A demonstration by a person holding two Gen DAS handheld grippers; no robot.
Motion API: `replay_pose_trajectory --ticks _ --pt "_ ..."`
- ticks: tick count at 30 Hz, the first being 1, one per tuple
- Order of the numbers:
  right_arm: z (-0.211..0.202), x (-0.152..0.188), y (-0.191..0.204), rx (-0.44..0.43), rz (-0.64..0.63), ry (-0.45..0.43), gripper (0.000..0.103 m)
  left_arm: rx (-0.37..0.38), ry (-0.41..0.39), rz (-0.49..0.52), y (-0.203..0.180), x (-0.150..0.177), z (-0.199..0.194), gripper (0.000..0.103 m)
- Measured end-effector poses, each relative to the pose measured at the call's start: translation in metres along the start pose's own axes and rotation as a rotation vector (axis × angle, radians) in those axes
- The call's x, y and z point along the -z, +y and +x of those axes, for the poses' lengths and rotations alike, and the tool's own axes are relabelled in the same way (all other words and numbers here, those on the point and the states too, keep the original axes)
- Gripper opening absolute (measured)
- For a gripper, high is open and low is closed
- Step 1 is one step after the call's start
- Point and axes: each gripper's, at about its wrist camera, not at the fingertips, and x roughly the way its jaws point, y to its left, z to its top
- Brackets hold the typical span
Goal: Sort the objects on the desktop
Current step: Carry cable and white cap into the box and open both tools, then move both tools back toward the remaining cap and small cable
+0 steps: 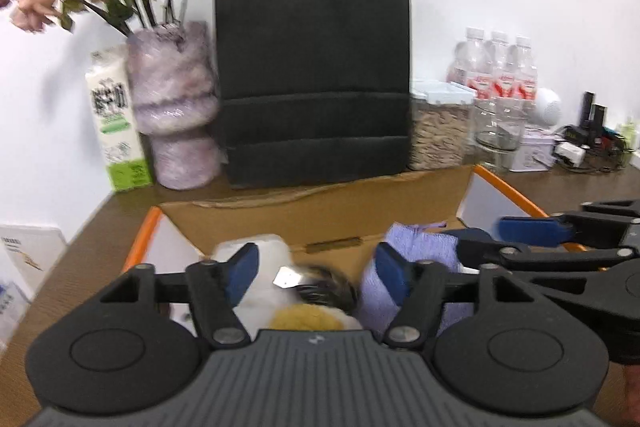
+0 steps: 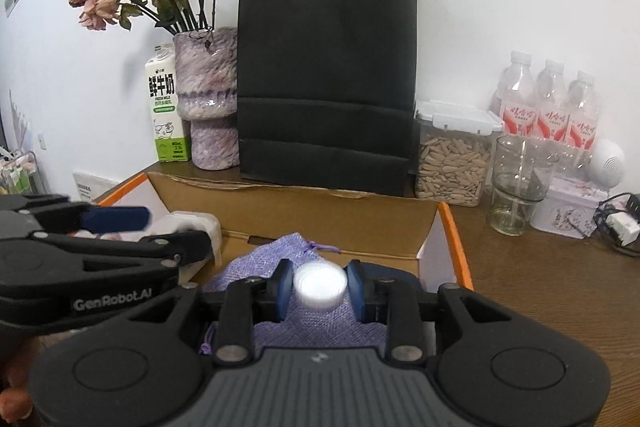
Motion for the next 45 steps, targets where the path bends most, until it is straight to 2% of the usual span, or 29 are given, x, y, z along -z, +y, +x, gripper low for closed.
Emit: replay_pose_trajectory --ticks 1,2,3,5,7,10,30,34,45 --pt "0.0 0.0 -0.001 0.029 0.005 -0.003 0.053 -0.031 -0.004 0.0 0.0 -0.001 -0.001 0.08" --pt "0.0 -0.001 -0.001 0.059 0.013 -0.005 0.06 -0.059 -0.009 -0.005 0.001 -0.002 -0.003 0.088" --pt "0.001 -0.001 -0.003 0.087 0.024 -0.007 0.071 -0.074 -0.019 -0.012 0.002 -0.003 -0.005 0.091" --pt "0.003 -0.002 -0.008 0.1 0.056 -0.003 0.081 -0.077 -0.048 -0.024 0.005 -0.005 -0.011 0.103" --pt "0.004 -0.003 -0.016 0.087 0.106 0.005 0.095 -0.072 -0.07 -0.033 0.008 -0.008 -0.016 0.103" --pt "0.004 -0.003 -0.022 0.068 0.137 0.009 0.102 -0.062 -0.072 -0.051 0.009 -0.011 -0.02 0.103" --pt "-0.012 0.0 -0.015 0.051 0.106 -0.03 0.103 -0.046 -0.075 -0.07 0.017 -0.008 -0.038 0.103" --pt "-0.021 0.003 -0.01 0.054 0.08 -0.045 0.103 -0.073 -0.088 -0.087 0.022 -0.005 -0.047 0.103" --pt "-0.054 0.03 0.008 0.021 0.04 -0.091 0.103 -0.078 -0.079 -0.1 0.037 0.021 -0.071 0.103"
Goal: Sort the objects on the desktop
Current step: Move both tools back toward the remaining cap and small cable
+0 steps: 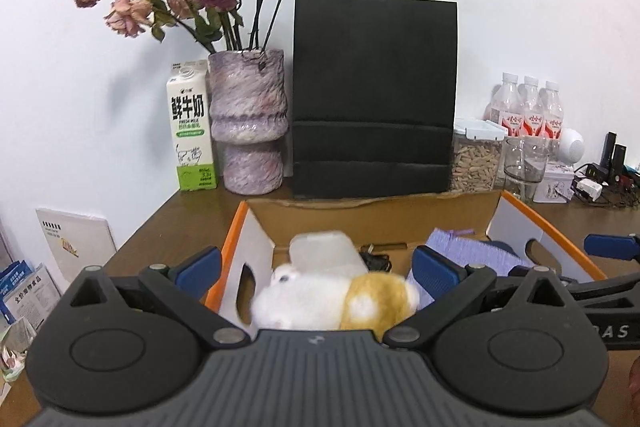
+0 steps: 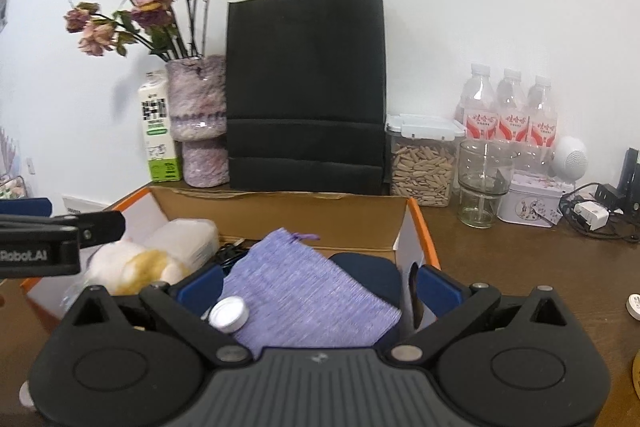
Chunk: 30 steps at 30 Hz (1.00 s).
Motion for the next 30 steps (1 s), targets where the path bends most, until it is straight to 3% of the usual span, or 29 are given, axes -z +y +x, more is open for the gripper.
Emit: replay_pose_trajectory --ticks 12,30 --pt "-0.047 0.03 0.028 0.002 -0.077 -0.049 0.103 -0.011 -0.005 0.008 0.027 0.031 -0.039 0.103" --pt "-0.055 0.075 0.054 -0.048 -0.08 0.17 0.103 0.068 0.191 0.084 0.067 0.089 -0.058 0.103"
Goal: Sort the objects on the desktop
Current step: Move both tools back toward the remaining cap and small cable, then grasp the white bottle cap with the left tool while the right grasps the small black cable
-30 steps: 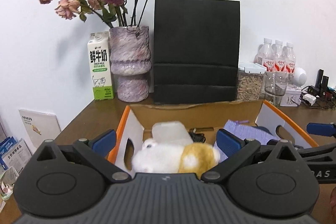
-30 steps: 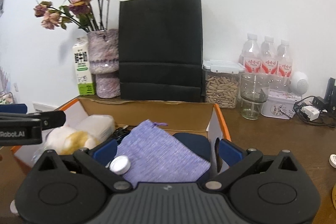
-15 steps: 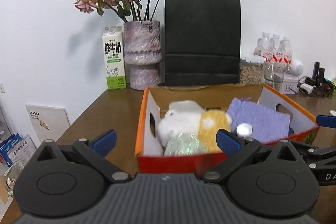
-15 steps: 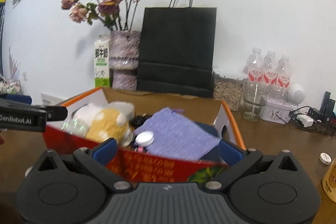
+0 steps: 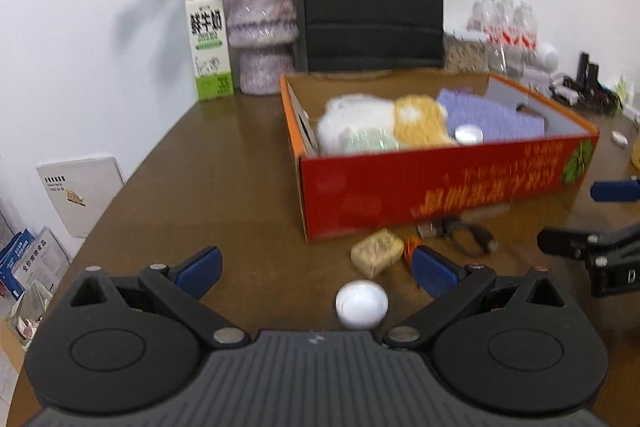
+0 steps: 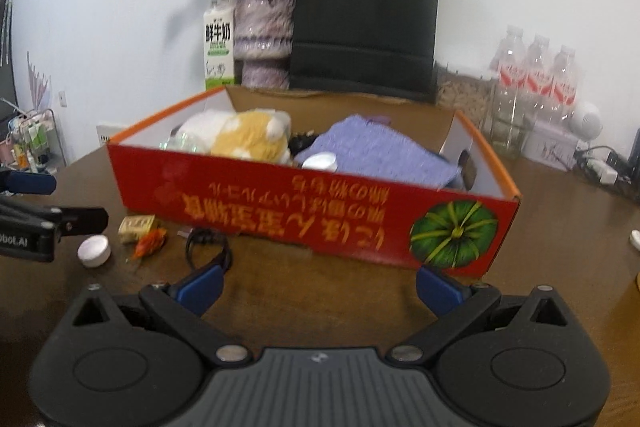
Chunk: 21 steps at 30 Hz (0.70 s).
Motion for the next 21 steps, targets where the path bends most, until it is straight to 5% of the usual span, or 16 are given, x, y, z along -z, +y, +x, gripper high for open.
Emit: replay_pose_trajectory --ticks 12,14,15,21 --pt "0.01 0.004 0.011 -0.011 0.029 0.071 0.103 0.088 0.087 0.013 0.004 0.011 0.013 0.065" --pt "0.012 0.004 0.013 -0.016 0.032 0.08 0.103 0.111 0.076 0.019 0.005 0.01 0.012 0.034" --pt "0.014 0.004 0.014 -0.018 0.035 0.085 0.103 0.117 0.072 0.018 0.006 0.009 0.011 0.03" --pt "0.021 -0.001 0.024 -0.03 0.045 0.093 0.103 0.132 0.063 0.002 0.015 0.004 0.016 0.029"
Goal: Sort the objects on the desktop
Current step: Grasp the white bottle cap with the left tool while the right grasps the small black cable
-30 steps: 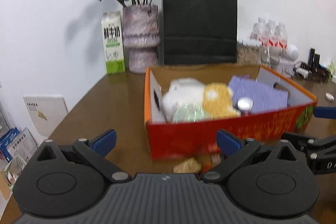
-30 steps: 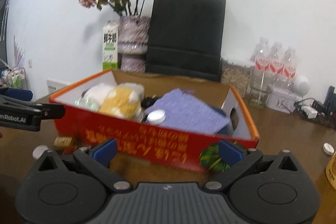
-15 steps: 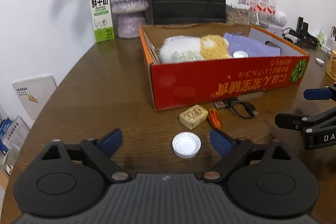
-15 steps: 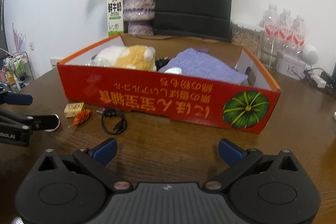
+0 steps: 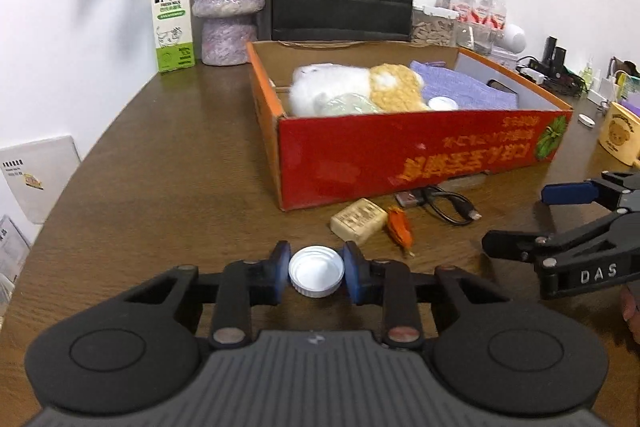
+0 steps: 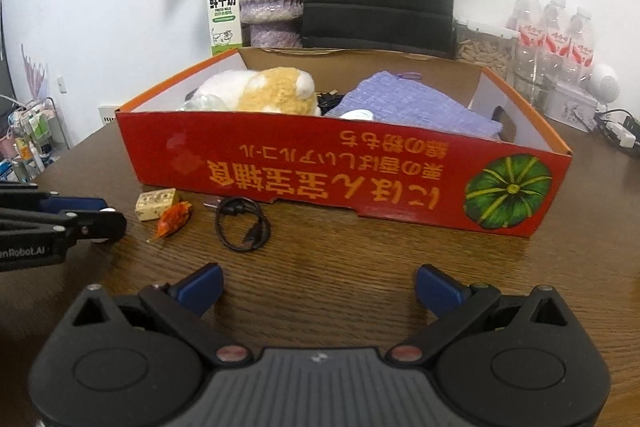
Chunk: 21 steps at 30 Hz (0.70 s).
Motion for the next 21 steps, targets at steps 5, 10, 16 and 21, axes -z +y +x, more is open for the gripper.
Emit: replay_pose_trajectory --ticks 5,10,16,21 --pt "0.011 -0.01 0.013 -0.003 -0.003 0.002 0.103 -0.01 0.004 -0.028 0.017 -0.011 0.01 0.029" --pt "0.025 -0.019 0.023 0.02 0.001 0.007 0.103 -0.013 0.0 -0.035 0.031 -0.015 0.014 0.029" --pt "0.034 -0.026 0.027 0.029 0.006 0.009 0.103 -0.022 0.003 -0.07 0.043 -0.014 0.014 0.029" --pt "0.036 -0.028 0.029 0.034 0.011 0.01 0.103 -0.039 0.006 -0.075 0.044 -0.012 0.014 0.029"
